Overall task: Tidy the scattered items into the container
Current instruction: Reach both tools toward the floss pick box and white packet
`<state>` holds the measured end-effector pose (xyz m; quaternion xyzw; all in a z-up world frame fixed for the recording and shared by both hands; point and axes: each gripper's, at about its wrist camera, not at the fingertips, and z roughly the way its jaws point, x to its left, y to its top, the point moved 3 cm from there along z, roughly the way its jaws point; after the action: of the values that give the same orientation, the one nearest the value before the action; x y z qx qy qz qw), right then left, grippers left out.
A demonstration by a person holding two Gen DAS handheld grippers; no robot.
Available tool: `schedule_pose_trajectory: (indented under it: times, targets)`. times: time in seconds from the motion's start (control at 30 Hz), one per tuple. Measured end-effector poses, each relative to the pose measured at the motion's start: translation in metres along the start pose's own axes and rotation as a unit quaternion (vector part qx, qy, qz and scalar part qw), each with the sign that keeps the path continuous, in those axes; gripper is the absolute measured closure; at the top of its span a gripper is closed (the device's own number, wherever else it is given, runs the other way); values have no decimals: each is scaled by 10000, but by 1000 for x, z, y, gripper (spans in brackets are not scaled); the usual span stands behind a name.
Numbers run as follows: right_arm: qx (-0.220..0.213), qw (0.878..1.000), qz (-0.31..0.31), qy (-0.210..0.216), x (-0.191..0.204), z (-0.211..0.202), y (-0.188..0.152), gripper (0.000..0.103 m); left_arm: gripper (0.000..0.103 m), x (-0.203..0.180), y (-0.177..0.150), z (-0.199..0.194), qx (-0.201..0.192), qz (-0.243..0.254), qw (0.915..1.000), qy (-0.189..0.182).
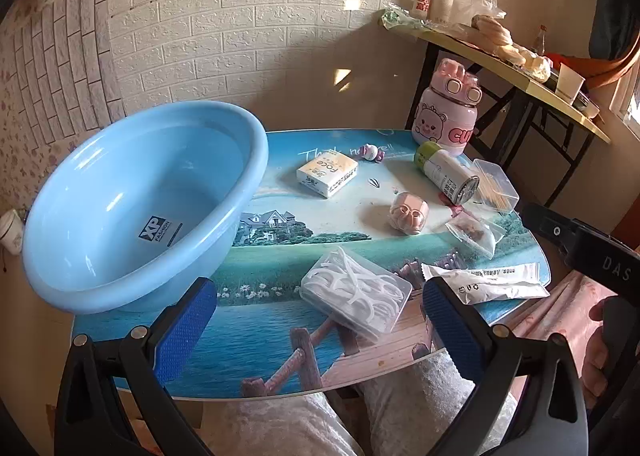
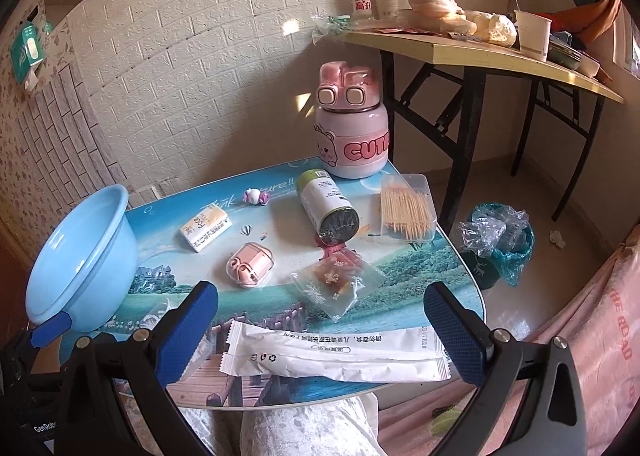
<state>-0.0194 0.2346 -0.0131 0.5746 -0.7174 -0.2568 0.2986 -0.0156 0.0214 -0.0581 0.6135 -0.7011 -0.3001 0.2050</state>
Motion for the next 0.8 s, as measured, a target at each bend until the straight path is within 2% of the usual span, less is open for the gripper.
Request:
schedule_pose_trajectory:
  times: [0.4,0.6,0.8]
  targets:
    - [86,9999,53,-29,-17,10,-2,0,0,-13,-7,13,114,266,9995,-102]
    - [83,9999,75,-20,-25,9,-1,0,0,-23,-10,16,-88,805,9965,-213]
    - [97,9998,-75,141,-25,9,-4,0,0,-23,-16,29,85,1057,9938,-339]
